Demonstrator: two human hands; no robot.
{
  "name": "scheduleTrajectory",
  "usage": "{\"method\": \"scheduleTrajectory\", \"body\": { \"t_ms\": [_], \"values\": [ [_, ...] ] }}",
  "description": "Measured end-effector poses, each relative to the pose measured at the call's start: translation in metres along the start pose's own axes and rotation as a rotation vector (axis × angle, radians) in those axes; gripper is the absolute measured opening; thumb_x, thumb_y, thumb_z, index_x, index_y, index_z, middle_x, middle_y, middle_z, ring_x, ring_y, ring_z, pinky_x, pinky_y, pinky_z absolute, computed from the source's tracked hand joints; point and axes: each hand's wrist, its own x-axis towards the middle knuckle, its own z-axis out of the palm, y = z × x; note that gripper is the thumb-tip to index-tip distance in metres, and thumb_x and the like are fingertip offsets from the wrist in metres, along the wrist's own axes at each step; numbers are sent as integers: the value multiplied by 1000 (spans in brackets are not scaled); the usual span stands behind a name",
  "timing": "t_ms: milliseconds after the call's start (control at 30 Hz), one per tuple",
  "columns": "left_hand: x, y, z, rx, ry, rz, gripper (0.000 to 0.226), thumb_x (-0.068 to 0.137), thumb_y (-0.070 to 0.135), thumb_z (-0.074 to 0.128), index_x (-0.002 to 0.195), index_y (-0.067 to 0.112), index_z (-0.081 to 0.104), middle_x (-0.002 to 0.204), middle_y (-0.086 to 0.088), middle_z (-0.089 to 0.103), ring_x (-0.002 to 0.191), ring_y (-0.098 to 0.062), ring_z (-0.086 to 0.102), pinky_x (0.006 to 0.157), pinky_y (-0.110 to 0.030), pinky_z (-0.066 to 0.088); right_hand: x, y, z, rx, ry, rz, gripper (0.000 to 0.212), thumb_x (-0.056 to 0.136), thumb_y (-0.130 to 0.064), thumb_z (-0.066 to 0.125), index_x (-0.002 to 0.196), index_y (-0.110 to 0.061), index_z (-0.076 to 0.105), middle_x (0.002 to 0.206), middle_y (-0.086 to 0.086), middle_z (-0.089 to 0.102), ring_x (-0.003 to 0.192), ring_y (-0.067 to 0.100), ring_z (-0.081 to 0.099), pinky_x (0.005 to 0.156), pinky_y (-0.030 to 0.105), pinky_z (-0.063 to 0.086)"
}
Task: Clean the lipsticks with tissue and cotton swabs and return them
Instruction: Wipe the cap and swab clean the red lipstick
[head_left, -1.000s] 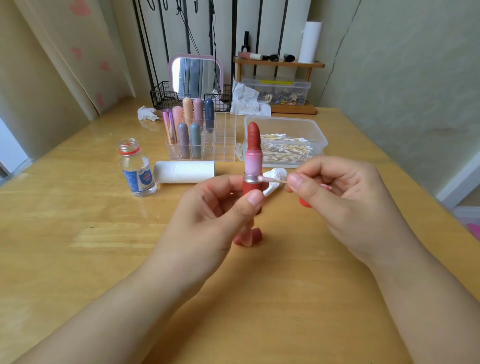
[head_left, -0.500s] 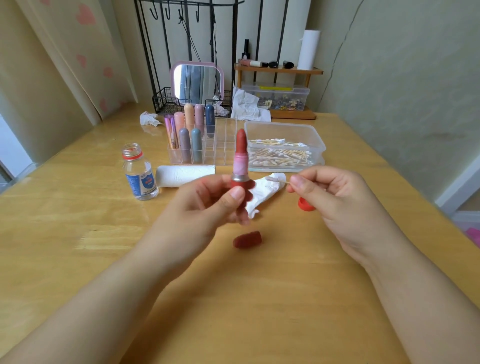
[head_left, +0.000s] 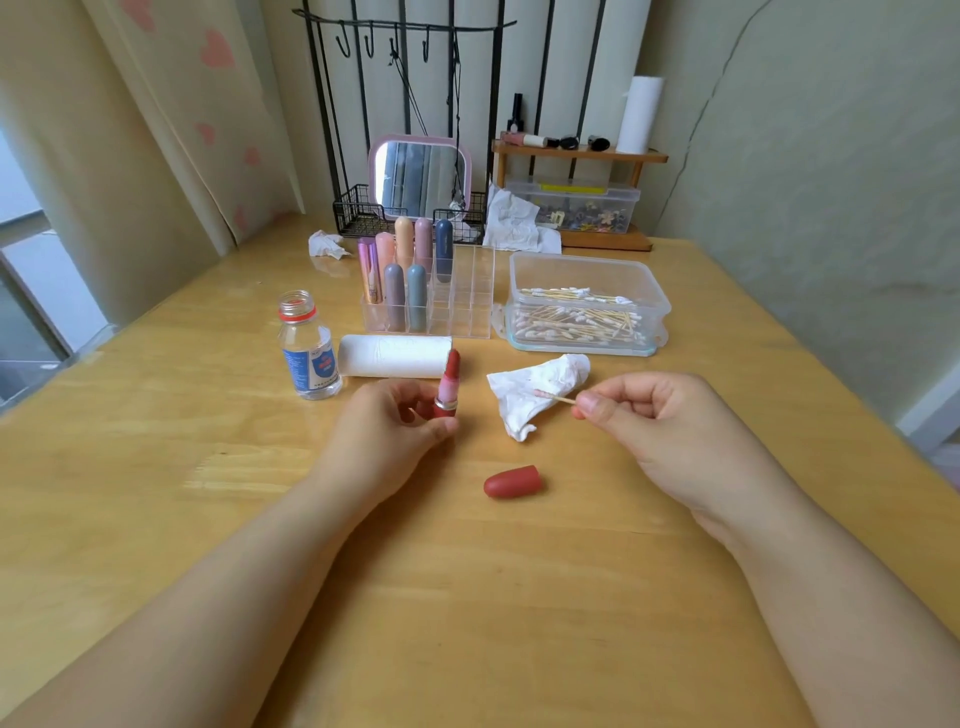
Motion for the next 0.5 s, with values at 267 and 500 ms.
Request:
{"method": "scheduleTrajectory", "body": {
  "t_ms": [267, 500],
  "values": [
    [0, 0, -1, 136, -35, -13, 14, 78, 22, 76, 74, 27, 63, 71, 3, 62, 61, -10, 49, 61, -27, 38, 0, 4, -3, -75, -35, 13, 15, 85, -25, 67, 74, -16, 70, 76, 8, 54, 70, 14, 43, 65, 26, 31],
    [-1, 2, -3, 146, -29, -45, 10, 77, 24, 76, 76, 23, 66, 66, 7, 59, 60, -10, 49, 57, -24, 35, -1, 1, -5, -119, -38, 7, 16, 86, -26, 66, 76, -15, 71, 72, 6, 47, 66, 15, 38, 59, 25, 28]
  ]
}}
